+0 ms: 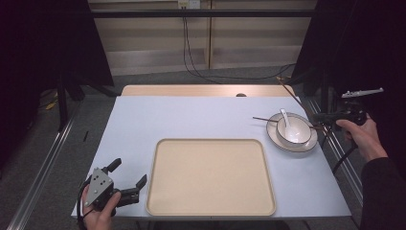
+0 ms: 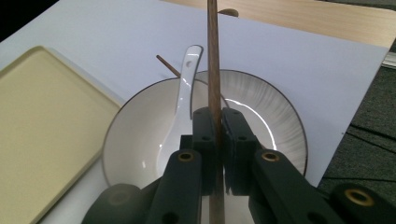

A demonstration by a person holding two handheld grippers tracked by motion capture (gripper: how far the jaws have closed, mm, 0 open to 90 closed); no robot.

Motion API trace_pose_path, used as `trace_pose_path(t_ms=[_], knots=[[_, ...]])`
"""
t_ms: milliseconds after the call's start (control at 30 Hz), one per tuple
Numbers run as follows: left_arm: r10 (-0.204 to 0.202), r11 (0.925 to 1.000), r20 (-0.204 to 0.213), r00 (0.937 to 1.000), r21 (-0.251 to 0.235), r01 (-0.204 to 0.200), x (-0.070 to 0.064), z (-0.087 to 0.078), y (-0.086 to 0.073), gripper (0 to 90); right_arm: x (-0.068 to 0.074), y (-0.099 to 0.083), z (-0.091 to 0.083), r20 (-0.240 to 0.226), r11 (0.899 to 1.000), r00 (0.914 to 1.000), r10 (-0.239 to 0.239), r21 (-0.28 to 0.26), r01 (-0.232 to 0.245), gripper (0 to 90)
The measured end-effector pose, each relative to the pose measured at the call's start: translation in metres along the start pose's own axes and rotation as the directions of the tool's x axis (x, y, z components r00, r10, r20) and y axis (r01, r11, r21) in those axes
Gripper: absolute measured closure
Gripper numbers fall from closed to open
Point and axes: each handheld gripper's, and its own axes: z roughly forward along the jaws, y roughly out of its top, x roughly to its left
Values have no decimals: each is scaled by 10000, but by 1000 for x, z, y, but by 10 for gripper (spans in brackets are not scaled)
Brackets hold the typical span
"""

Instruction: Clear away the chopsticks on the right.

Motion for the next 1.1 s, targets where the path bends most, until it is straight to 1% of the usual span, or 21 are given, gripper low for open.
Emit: trace_pose_path(t_ms=[33, 100, 133, 167, 200, 233, 300, 367, 400, 433, 467, 533, 633, 667, 700, 767, 833, 867, 967, 1033, 1100], knots=[[-9, 10000, 50, 10000, -33, 9, 0, 0, 0, 13, 4, -1, -2, 148, 10000, 9999, 46, -80, -45, 851], [-2, 10000, 73, 10000, -15, 2, 0, 0, 0, 13, 9, -4, -5, 144, 9994, 9995, 290, -165, -288, 851], [28, 10000, 25, 10000, -44, -28, 0, 0, 0, 13, 13, -5, -7, 267, 9989, 9988, 421, -203, -415, 851], [-44, 10000, 56, 10000, -66, 45, -1, 1, 0, 13, 16, -6, -9, 384, 9982, 9978, 535, -307, -523, 851], [-41, 10000, 43, 10000, -71, 41, -1, 1, 0, 13, 22, -8, -12, 365, 9957, 9960, 810, -482, -792, 851], [-39, 10000, 44, 10000, -71, 39, -1, 1, 0, 13, 22, -8, -12, 365, 9957, 9960, 810, -482, -792, 851], [3, 10000, 100, 10000, -18, -2, 0, 1, 0, 13, 29, -11, -15, 496, 9965, 9959, 762, -385, -743, 851], [-18, 10000, 97, 10000, -23, 19, 0, 1, 0, 13, 35, -14, -17, 338, 9944, 9948, 964, -456, -949, 851], [-16, 10000, 91, 10000, -44, 16, 0, 1, 0, 13, 39, -16, -18, 375, 9937, 9941, 1017, -509, -998, 851], [-15, 10000, 82, 10000, -40, 15, -1, 1, 1, 13, 42, -18, -19, 338, 9916, 9925, 1178, -585, -1157, 851], [31, 10000, 77, 10000, -34, -31, -1, 1, 1, 13, 44, -19, -20, 256, 9905, 9920, 1238, -642, -1219, 851], [44, 10000, 23, 10000, -19, -44, 0, 1, 1, 13, 52, -22, -21, 281, 9893, 9911, 1304, -698, -1282, 851], [62, 10000, 83, 9999, 15, -62, 0, 1, 1, 13, 63, -26, -24, -12, 9860, 9903, 1391, -930, -1386, 851], [33, 10000, 90, 10000, 9, -33, 0, 1, 1, 13, 70, -31, -26, -241, 9821, 9877, 1542, -1058, -1559, 851], [72, 10000, 69, 10000, -4, -72, 0, 1, 1, 13, 70, -31, -26, -241, 9821, 9877, 1542, -1058, -1559, 851], [65, 10000, 86, 9999, 7, -65, 0, 1, 1, 13, 79, -35, -28, -277, 9827, 9879, 1526, -1017, -1546, 851], [43, 10000, 71, 10000, -36, -43, 0, 1, 1, 13, 87, -40, -28, -386, 9808, 9863, 1605, -1055, -1638, 851], [11, 10000, 60, 10000, -65, -10, 0, 1, 1, 13, 93, -43, -28, -447, 9788, 9847, 1685, -1101, -1725, 851], [23, 10000, 82, 10000, -53, -23, -1, 1, 1, 13, 110, -50, -23, -451, 9824, 9854, 1641, -828, -1674, 851], [8, 10000, 72, 10000, -75, -7, -1, 1, 1, 13, 120, -56, -19, -565, 9825, 9847, 1646, -791, -1687, 851], [53, 10000, 86, 9999, -43, -53, 0, 1, 1, 13, 130, -62, -14, -562, 9841, 9857, 1591, -714, -1629, 851]])
